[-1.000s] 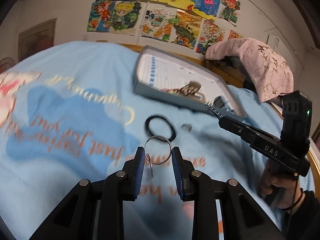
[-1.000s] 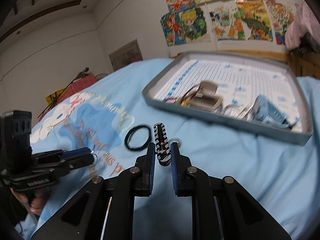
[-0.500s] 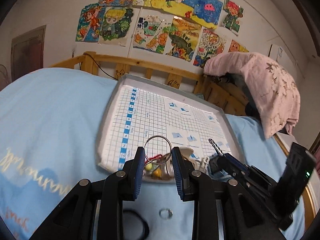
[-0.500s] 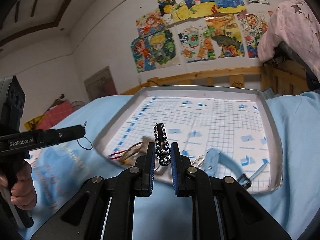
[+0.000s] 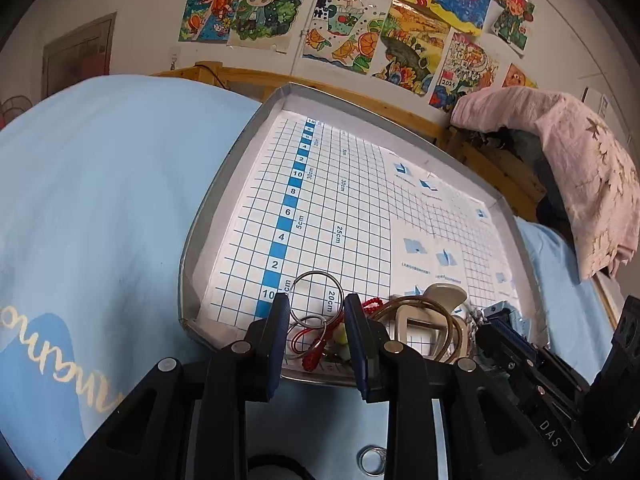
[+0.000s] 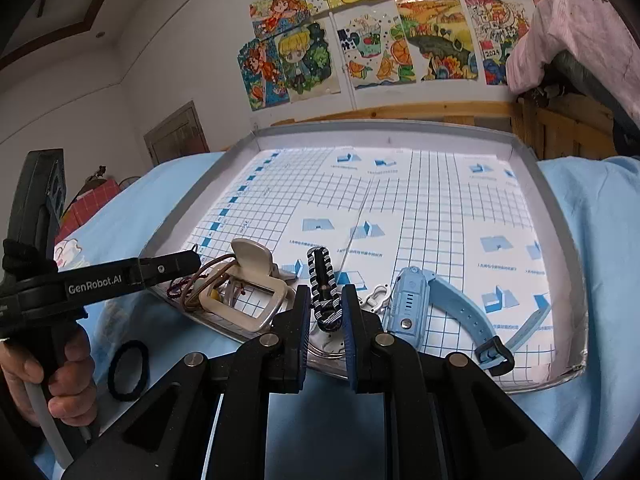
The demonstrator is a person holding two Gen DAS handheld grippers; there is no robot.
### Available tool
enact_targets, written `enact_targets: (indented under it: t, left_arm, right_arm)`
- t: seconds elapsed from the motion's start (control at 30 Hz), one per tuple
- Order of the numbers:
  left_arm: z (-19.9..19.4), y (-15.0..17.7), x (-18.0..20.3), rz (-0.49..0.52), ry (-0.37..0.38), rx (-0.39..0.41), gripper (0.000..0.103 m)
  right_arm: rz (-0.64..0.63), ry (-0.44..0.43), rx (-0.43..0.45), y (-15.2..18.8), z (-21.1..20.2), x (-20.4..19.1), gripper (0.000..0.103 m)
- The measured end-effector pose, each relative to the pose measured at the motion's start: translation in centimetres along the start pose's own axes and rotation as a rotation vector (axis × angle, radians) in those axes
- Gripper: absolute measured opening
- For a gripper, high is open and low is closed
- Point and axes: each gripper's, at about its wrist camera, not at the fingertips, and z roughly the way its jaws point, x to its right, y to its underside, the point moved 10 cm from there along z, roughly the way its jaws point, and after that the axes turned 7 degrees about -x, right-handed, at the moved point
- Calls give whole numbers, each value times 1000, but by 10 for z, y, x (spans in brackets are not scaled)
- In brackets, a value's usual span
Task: Organize jewelry
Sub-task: 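Carry the rings with the left tool while the right tool carries the clip into the tray, releasing both, then withdraw both tools from the tray toward the black hair tie and small ring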
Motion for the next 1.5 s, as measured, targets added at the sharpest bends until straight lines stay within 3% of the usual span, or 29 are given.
enact_targets:
  t: [0.17, 0.27, 0.3, 0.33, 0.5, 0.7, 0.83, 0.97, 1.17, 1.5]
  left_arm:
    - [-2, -2, 2, -4, 1, -1, 29]
    - [-9, -2, 3, -16, 17, 16, 41]
    - [-14, -2, 4, -15, 16, 30, 54]
    - [-19, -3, 4, -13, 8, 45, 67]
    - [-61, -5, 2, -14, -22, 129, 75]
    - [-122, 6, -7, -17, -52, 237, 103]
    - [-166, 19, -14, -7, -80, 329, 103]
    - [-204, 38, -20, 13, -100, 378, 103]
    - [-252, 76, -22, 65, -131, 432, 103]
    - [-296, 138, -40, 111, -188, 462, 103]
  right_arm:
    - [7, 14, -15, 1, 5, 2, 14]
    - [1, 27, -8, -1, 2, 0, 16]
    - [0, 28, -4, -1, 1, 0, 17]
    - [-1, 27, 4, -2, -2, 0, 19]
    - [19, 35, 73, -12, -30, 1, 35]
    - [52, 50, 166, -20, -80, -8, 62]
    - [49, 45, 232, -17, -120, -24, 83]
    - [30, 75, 302, -11, -159, -39, 94]
    - [-21, 102, 381, 14, -212, -64, 101]
    - [-70, 134, 380, 76, -262, -95, 101]
